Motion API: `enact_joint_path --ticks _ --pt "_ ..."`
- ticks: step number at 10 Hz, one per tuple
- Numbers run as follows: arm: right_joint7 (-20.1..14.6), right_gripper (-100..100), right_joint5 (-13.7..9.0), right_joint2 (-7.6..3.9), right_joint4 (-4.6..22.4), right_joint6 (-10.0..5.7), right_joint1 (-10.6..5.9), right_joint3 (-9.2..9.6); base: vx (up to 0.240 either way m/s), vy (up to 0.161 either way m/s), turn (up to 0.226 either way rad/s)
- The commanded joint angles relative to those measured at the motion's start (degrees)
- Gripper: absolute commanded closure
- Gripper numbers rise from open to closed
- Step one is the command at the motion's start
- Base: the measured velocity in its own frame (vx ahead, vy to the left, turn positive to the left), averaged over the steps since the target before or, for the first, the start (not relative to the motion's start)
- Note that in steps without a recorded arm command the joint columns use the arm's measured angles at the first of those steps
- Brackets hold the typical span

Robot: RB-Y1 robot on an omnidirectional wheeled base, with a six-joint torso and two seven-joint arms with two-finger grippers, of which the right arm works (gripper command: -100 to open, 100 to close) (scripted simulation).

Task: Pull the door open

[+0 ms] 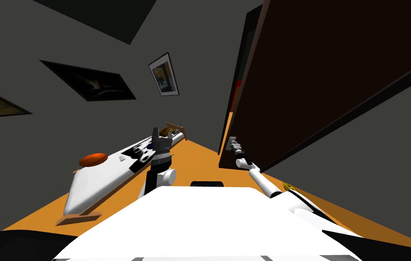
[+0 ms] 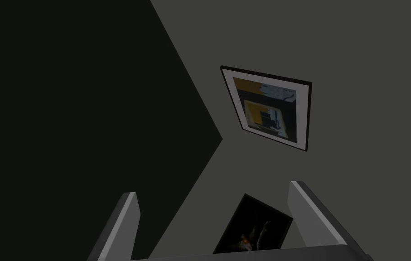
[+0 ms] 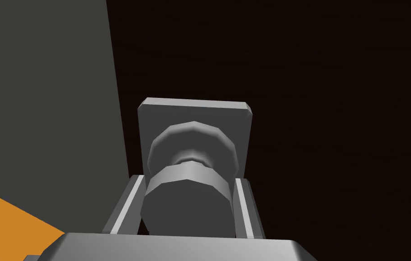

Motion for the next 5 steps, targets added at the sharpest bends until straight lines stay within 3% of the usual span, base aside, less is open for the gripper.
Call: enact_joint_path --ticks 1,2,3,5 --pt "-1.6 100 0.0 -0.86 -0.7 -0.26 0.29 1.35 -0.217 -0.114 0.133" --pt "-0.8 100 0.0 -0.57 -0.7 0.04 0.44 0.7 -0.093 -0.042 0.04" --pt "-1.9 100 0.0 -1.43 -1.3 -0.24 0.86 2.19 -0.108 -0.038 0.099" --pt "-2.7 100 0.0 -2.23 -1.8 -0.6 1.07 3.29 -0.197 -0.09 0.093"
